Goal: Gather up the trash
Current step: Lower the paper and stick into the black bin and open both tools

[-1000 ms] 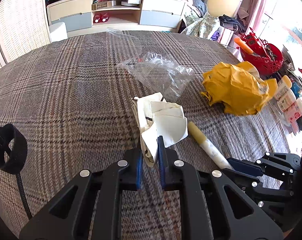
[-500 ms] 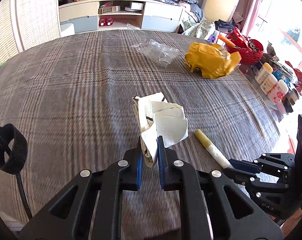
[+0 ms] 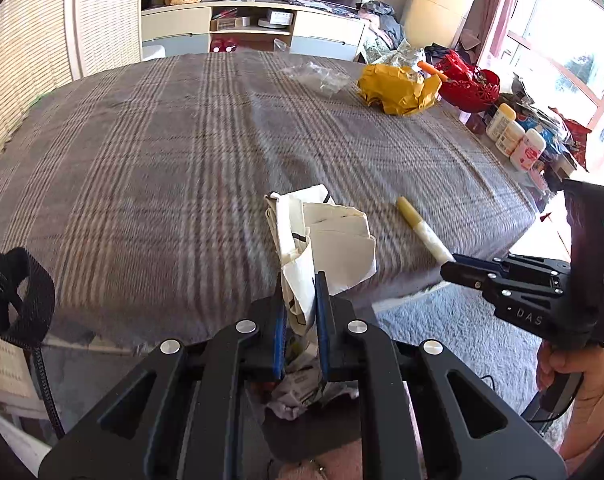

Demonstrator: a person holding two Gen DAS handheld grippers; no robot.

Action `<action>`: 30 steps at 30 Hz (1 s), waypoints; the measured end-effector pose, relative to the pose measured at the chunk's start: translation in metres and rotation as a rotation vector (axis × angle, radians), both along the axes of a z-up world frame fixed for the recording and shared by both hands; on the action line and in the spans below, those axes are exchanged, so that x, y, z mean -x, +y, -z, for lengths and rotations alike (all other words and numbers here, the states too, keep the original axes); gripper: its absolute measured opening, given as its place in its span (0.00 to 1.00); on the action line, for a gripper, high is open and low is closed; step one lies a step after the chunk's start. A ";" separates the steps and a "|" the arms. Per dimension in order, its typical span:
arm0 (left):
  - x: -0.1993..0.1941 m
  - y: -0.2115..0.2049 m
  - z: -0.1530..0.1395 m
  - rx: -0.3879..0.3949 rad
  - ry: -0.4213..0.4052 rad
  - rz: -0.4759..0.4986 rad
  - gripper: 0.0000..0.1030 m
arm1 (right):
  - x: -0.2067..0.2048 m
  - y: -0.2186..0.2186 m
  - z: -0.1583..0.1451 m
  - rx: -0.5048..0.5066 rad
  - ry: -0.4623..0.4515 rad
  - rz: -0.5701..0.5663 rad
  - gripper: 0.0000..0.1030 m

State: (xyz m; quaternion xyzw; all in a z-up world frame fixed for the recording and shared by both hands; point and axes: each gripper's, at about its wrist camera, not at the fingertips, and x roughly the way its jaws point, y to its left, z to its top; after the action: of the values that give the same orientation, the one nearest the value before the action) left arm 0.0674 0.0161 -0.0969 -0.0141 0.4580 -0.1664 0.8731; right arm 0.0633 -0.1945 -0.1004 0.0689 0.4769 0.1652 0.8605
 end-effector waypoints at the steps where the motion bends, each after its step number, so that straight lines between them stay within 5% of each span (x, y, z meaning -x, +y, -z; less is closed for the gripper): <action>1: 0.006 0.001 0.001 -0.002 0.001 0.003 0.11 | 0.007 0.003 0.001 -0.005 -0.002 -0.002 0.14; 13: 0.063 0.020 0.038 0.014 0.044 0.021 0.11 | 0.074 0.033 0.017 -0.016 0.000 -0.004 0.14; 30: 0.072 0.014 0.131 -0.012 0.233 0.043 0.12 | 0.076 0.049 0.097 -0.006 0.181 0.014 0.14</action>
State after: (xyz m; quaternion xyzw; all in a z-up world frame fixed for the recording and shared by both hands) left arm -0.0045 0.0300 -0.2281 -0.0182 0.5575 -0.1795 0.8103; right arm -0.0123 -0.1456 -0.1977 0.0896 0.5519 0.1537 0.8147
